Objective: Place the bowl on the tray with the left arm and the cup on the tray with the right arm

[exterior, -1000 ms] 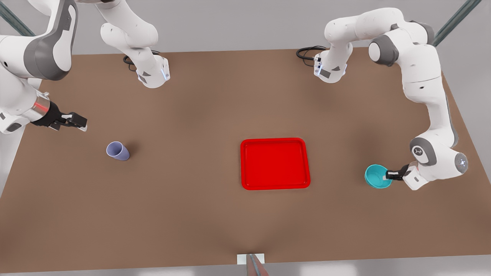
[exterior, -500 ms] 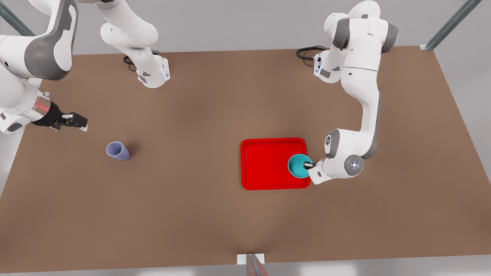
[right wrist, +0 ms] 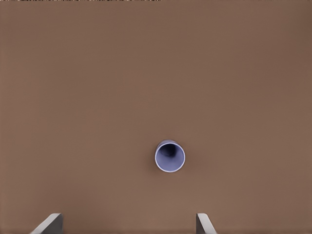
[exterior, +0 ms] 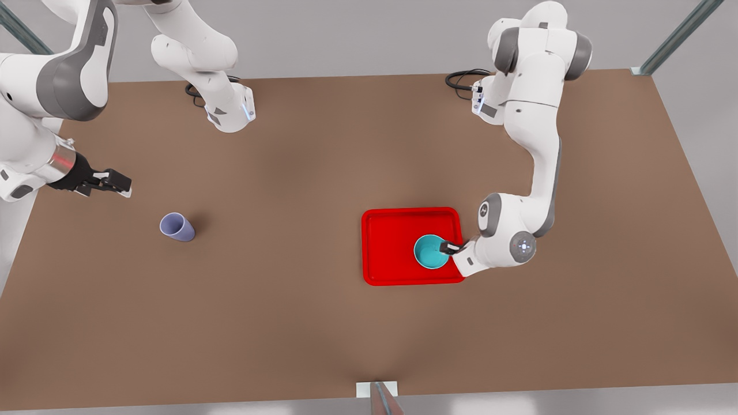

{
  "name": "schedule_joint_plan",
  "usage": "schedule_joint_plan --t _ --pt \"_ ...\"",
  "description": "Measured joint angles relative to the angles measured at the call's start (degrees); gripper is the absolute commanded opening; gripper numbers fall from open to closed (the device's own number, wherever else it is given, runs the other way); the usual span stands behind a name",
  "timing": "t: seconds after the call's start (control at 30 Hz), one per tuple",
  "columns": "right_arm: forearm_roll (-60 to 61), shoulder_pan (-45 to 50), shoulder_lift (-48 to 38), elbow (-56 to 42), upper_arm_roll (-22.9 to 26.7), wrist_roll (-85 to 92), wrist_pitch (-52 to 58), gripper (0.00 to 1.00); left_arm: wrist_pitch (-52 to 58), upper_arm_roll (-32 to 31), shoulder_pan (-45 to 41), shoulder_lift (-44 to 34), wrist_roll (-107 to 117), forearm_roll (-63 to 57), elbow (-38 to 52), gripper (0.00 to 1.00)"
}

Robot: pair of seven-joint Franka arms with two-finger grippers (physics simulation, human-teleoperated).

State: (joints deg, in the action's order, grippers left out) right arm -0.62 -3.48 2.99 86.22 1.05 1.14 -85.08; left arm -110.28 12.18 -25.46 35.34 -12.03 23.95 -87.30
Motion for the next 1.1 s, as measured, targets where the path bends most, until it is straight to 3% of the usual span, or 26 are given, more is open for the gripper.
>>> schedule_joint_plan --t 0.07,0.2,0.47,0.67,1.1 --pt "0.0 0.0 0.1 0.0 0.0 0.0 -0.1 1.00 15.9 3.7 0.5 -11.3 0.9 -5.2 2.0 1.00" --pt "0.0 0.3 1.8 0.2 0.4 -0.1 0.1 1.00 24.4 3.1 3.9 -21.7 3.2 -16.1 3.3 1.00" --pt "-3.6 -2.3 12.5 -1.1 -0.2 1.0 1.8 1.00 27.9 3.6 3.7 -23.4 3.3 -21.2 3.5 1.00" --pt "-3.4 -0.4 7.7 17.7 -1.3 0.5 -18.4 1.00 27.9 3.7 3.7 -25.0 3.3 -21.7 3.5 1.00" --pt "-0.4 -4.7 6.1 27.7 -0.8 2.2 -27.2 1.00 27.5 3.8 4.1 -24.9 3.3 -21.8 3.5 1.00"
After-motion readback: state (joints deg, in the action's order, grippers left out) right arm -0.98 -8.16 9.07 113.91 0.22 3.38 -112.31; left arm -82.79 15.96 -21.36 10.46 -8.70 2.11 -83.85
